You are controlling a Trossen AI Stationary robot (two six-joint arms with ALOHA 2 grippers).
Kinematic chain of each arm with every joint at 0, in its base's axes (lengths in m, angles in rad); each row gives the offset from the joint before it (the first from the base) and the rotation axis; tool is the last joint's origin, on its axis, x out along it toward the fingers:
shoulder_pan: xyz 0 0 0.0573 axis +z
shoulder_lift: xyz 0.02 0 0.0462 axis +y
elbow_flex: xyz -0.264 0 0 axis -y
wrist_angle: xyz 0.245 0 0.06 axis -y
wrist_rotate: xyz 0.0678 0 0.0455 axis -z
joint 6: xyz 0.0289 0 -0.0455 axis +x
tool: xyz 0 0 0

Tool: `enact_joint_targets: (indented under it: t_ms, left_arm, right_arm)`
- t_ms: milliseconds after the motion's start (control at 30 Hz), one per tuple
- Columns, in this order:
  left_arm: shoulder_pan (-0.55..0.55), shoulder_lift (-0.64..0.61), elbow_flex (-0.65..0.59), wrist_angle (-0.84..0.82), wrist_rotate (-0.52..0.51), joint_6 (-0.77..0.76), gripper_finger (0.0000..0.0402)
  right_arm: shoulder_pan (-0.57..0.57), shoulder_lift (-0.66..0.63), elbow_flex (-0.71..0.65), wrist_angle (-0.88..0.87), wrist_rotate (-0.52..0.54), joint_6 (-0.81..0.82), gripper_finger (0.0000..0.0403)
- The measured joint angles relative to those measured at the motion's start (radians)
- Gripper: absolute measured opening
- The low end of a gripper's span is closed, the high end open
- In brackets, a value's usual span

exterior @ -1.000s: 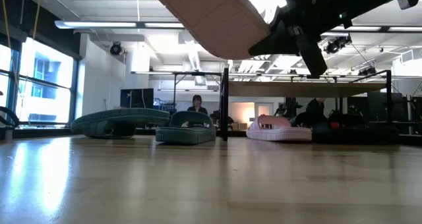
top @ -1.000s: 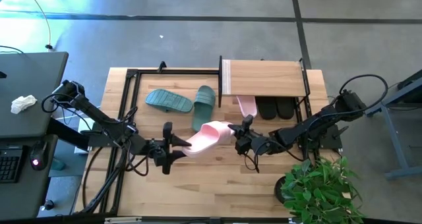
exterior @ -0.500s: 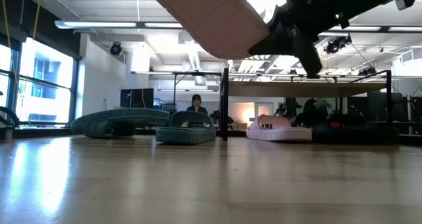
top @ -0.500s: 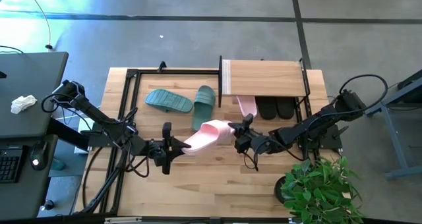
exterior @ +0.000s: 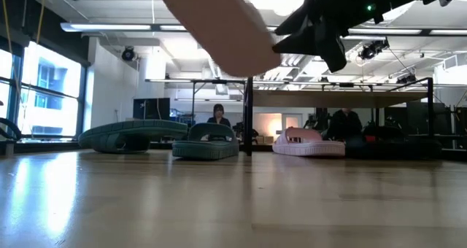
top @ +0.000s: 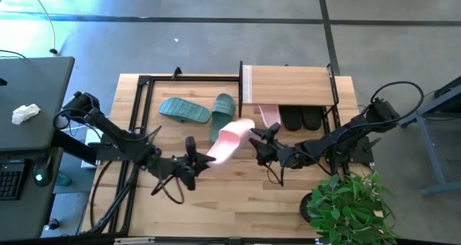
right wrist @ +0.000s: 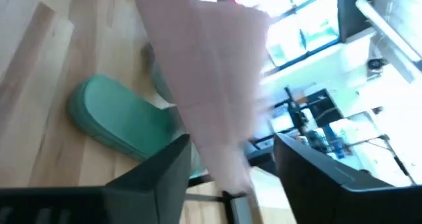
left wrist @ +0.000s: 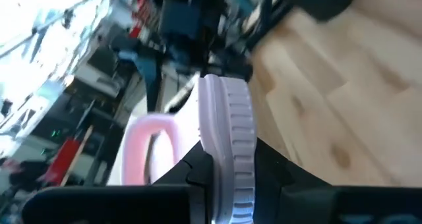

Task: Pick and place slides into the shelf
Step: Put the pink slipper under the shelf

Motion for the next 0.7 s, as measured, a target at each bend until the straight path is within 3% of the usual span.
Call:
enact_joint_targets:
  t_ms: [200,433,600,700]
  left_arm:
    - [0.000,0.090,0.108,-0.138,-0.023,-0.035,0.0044]
    - [0.000,0.234,0.219,-0.153,-0.024,-0.050,0.0044]
    - [0.000,0.380,0.331,-0.161,-0.088,-0.051,0.0044]
    - [0.010,0.463,0.413,-0.222,-0.138,-0.049,0.0044]
  right_arm:
    - [0.032,-0.001,0.002,-0.021,0.150,-0.020,0.0239]
    - [0.069,0.000,0.002,-0.099,0.480,-0.021,0.0243]
    - [0.104,-0.020,0.002,-0.125,0.471,0.036,0.0230]
    - [0.093,-0.088,0.002,-0.183,0.408,0.113,0.0215]
